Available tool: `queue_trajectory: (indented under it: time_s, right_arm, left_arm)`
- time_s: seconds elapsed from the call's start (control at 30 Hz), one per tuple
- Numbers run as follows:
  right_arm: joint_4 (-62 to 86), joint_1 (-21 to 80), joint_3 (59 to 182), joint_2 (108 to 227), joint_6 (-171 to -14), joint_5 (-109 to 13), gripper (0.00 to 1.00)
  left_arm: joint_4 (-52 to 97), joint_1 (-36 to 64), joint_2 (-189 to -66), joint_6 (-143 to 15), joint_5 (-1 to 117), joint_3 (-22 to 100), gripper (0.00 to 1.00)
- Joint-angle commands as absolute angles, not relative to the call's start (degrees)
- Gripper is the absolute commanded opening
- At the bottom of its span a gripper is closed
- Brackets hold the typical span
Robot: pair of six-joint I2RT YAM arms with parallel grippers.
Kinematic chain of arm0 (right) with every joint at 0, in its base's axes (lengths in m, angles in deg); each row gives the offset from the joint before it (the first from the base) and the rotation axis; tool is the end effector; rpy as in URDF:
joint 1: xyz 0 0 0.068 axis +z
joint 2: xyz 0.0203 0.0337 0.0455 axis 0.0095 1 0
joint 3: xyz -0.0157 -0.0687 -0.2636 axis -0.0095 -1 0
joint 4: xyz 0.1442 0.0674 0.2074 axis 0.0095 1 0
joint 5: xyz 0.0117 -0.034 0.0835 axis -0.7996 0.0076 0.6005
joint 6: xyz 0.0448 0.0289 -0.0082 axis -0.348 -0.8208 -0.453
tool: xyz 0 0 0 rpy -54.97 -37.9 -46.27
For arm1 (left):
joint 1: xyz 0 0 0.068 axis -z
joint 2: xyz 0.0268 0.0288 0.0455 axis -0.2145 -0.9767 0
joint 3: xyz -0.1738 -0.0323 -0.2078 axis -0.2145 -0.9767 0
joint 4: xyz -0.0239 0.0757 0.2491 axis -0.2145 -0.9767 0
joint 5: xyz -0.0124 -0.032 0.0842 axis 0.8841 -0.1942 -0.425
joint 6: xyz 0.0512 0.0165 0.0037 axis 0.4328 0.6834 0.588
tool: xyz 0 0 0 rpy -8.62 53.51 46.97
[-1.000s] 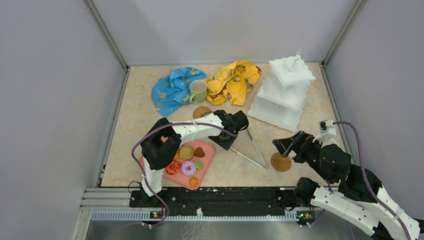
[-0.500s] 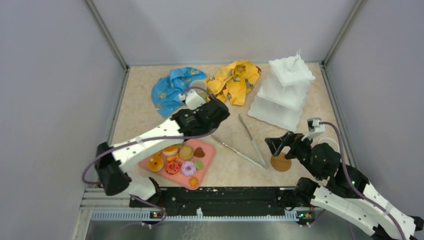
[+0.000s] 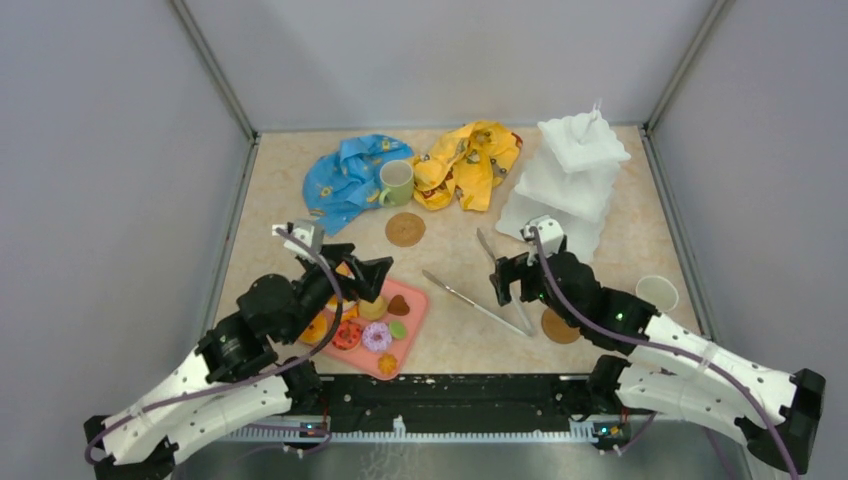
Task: Serve the afternoon tea
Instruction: Pick up the clamp from the center of the board.
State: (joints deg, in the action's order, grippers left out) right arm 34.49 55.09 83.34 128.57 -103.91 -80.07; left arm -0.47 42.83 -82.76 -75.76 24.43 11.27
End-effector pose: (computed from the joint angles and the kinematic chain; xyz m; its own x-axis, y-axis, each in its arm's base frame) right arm 0.1088 0.1271 0.2861 -0.4096 -0.0903 -0.9078 -0.4190 0.9026 0.0992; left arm 0.0822 -0.0919 0.3524 -0.2681 -0.2546 -0.9291 0.4329 0.8297 -0.3523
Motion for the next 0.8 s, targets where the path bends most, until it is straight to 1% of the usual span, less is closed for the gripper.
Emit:
queue_trajectory:
  time_s: [0.0, 0.13, 0.27, 0.37, 0.6, 0.77]
  right_arm:
    - [27.10, 55.39, 82.74, 132.64, -96.78, -78.22, 0.99]
    - [28.73, 54.97, 84.55, 140.18, -91.16, -71.16, 0.99]
    - [34.63, 54.80, 88.19, 150.94, -89.44, -72.59, 0.99]
    - [35.56, 53.90, 88.92, 156.73, -88.44, -71.42, 0.99]
    - [31.57, 49.14, 88.74, 162.39, -86.17, -65.45, 0.99]
    - [30.03, 48.45, 88.40, 163.70, -83.55, -63.16, 0.99]
  left_arm:
    - [4.05, 42.90, -76.59, -61.86, 33.63, 7.03, 0.99]
    - [0.73, 42.89, -74.74, -61.08, 31.77, 4.81, 0.99]
    - [-0.18, 42.90, -73.42, -61.34, 29.82, 5.01, 0.99]
    - [-2.02, 42.90, -71.76, -61.24, 27.63, 5.89, 0.99]
    - [-2.88, 42.89, -65.67, -61.92, 24.00, 5.37, 0.99]
    - [-2.41, 42.87, -62.64, -61.76, 19.33, 4.50, 0.99]
